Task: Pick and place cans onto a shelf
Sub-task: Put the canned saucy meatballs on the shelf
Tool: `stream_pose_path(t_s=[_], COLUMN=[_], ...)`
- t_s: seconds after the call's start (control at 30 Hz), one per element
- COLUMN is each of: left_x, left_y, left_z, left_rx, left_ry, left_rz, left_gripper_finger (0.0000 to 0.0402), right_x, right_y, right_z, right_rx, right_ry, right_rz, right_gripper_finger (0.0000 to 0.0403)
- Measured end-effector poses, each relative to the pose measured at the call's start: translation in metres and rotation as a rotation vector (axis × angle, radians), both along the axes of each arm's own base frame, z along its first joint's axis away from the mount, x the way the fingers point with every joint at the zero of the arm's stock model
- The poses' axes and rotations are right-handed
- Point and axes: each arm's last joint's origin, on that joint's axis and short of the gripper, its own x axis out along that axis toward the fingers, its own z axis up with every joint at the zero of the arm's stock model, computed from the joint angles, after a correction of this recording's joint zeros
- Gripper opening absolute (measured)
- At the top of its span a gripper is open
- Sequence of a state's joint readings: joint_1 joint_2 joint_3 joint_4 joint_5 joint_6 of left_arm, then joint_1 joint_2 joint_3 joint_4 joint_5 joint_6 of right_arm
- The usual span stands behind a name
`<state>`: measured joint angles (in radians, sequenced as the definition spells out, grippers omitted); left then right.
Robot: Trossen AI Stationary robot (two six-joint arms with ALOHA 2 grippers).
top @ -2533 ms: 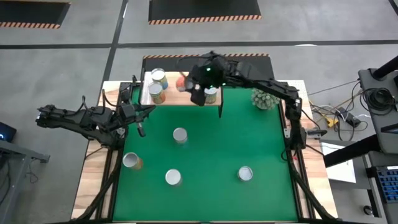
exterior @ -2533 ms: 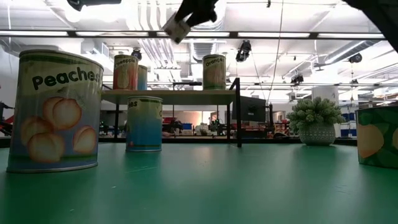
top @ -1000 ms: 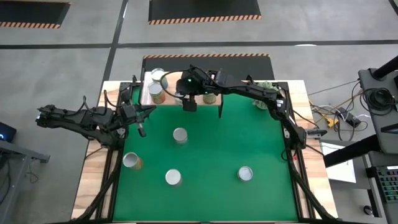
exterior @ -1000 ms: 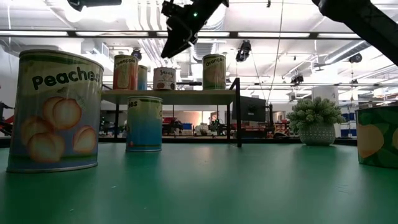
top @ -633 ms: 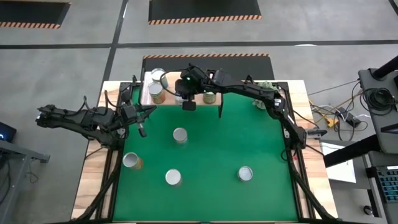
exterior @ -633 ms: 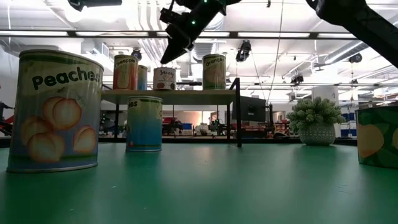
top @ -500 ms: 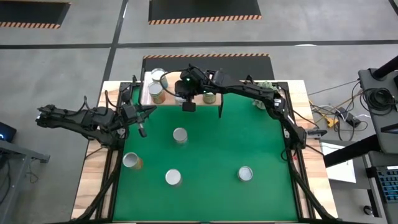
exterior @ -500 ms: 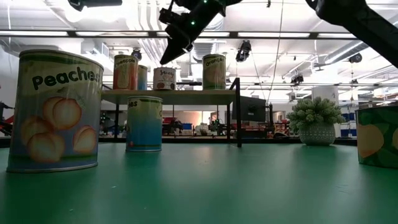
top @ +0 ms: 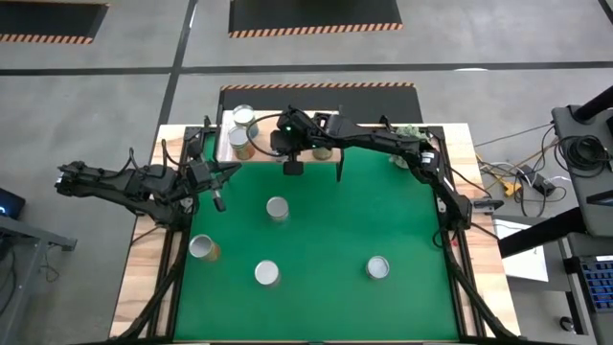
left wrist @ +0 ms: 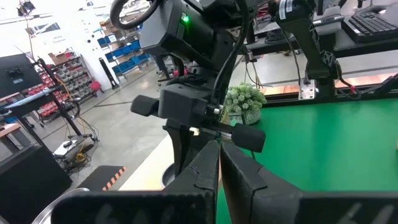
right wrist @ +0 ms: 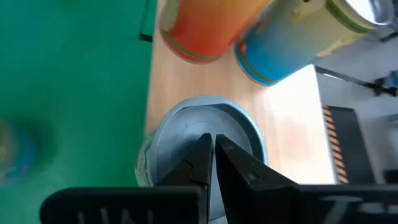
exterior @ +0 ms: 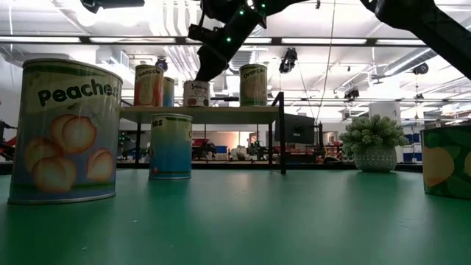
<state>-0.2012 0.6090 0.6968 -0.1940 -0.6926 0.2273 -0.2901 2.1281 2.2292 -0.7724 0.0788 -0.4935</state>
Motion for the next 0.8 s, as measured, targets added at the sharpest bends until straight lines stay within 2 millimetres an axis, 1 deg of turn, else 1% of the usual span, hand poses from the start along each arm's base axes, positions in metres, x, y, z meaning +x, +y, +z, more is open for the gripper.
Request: stream_pose_path(t_s=[0.1, 0.33, 0.63, 0.8], left_x=[0.0, 0.0, 0.0, 0.0], left_y=[0.0, 0.0, 0.0, 0.0], left_z=[0.0, 0.0, 0.0, 0.0], left_rx=[0.0, 0.0, 0.0, 0.0], left_ry=[0.0, 0.0, 0.0, 0.0], left_rz=[0.0, 0.0, 0.0, 0.0], left_gripper_finger=[0.0, 0.0, 0.0, 0.0], right_x=[-0.002, -0.008, -0.012, -0.014], right_y=[-0.001, 0.001, 0.003, 0.003], right_z=[0.001, 0.007, 0.005, 0.006], right_rx=[-0.023, 0.0, 0.025, 0.005], right_ry=[0.016, 0.058, 0.101, 0.121], right_rz=[-0.017, -0.033, -0.047, -0.068], right_gripper_finger=[0.0013, 0.0013, 0.0013, 0.0013])
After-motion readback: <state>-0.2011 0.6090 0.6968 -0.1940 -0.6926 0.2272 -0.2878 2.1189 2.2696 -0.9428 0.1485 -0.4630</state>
